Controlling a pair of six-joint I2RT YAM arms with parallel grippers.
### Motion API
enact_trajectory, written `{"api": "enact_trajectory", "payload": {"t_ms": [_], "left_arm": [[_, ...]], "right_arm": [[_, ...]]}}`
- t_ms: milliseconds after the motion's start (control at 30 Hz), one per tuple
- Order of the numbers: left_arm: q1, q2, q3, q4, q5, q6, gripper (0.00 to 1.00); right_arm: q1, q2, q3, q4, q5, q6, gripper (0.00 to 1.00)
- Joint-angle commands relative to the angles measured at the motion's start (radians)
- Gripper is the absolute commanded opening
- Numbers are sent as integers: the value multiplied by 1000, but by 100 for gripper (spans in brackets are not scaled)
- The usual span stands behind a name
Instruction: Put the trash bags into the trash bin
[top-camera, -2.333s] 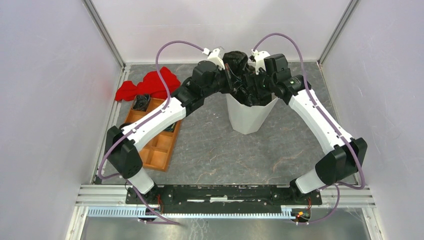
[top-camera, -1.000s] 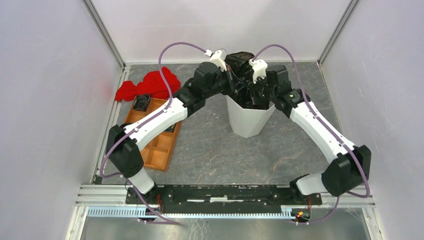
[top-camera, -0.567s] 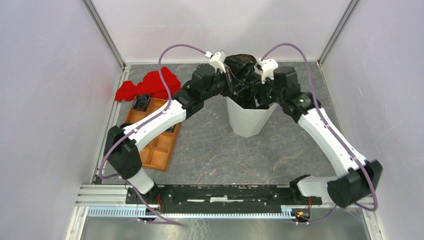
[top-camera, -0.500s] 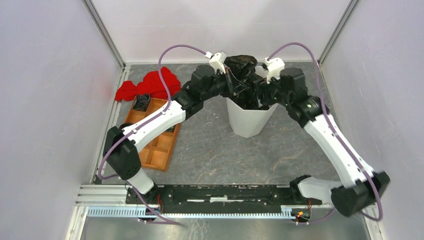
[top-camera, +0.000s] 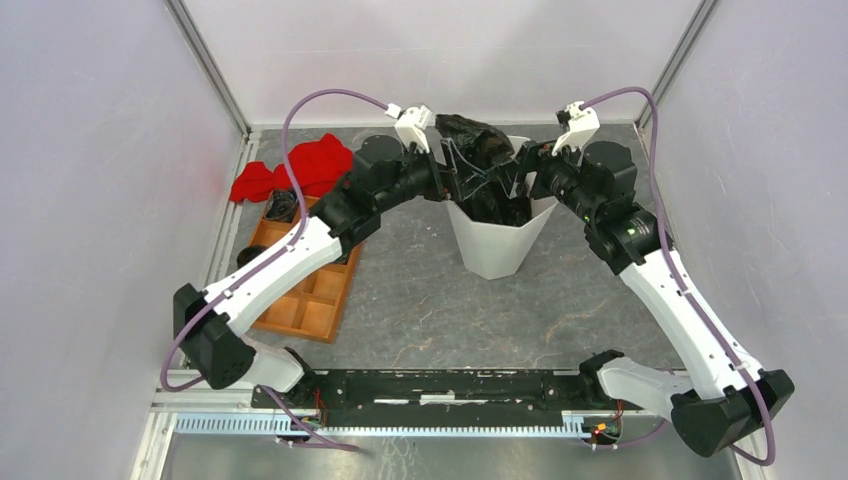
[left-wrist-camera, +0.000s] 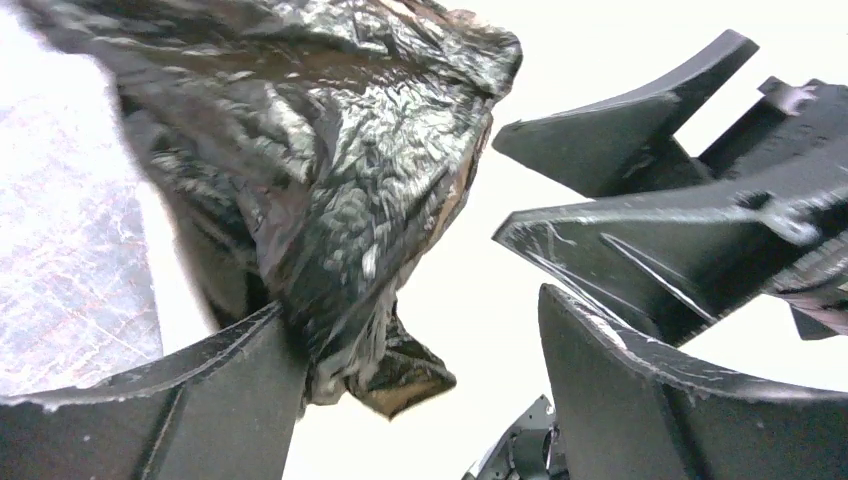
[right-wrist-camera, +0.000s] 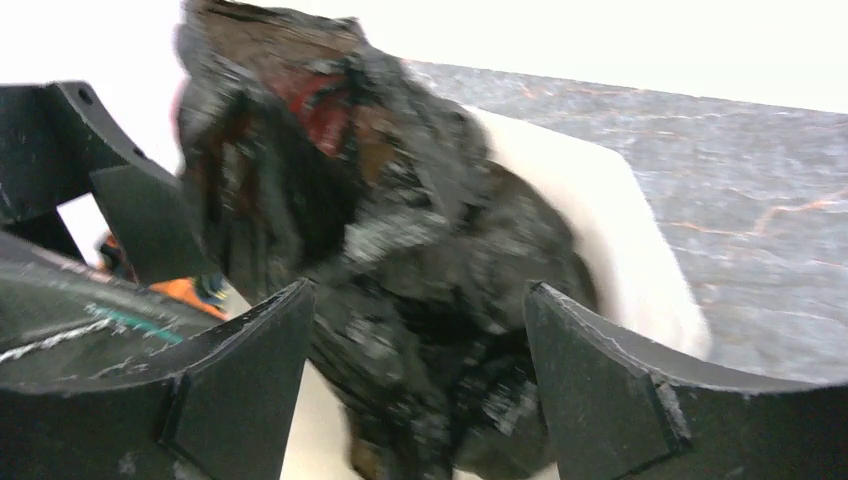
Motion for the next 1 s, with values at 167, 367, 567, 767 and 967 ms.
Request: {"api": "enact_trajectory", "payload": {"t_ms": [167, 367, 567, 767, 967], "left_arm": [[1, -73, 10, -7, -50, 47, 89], [1, -59, 66, -23, -48, 53, 90], [0, 27, 143, -19, -1, 68, 90], [0, 111, 171, -36, 4, 37, 80], [0, 151, 189, -22, -26, 31, 64]], "right_arm": [[-3, 82, -26, 295, -93, 247, 73], [-4, 58, -59, 247, 30, 178, 57], [-3, 15, -81, 270, 24, 139, 52], [-4, -31, -49, 239, 34, 109, 56], [-4, -95, -9, 205, 68, 86, 59]]}}
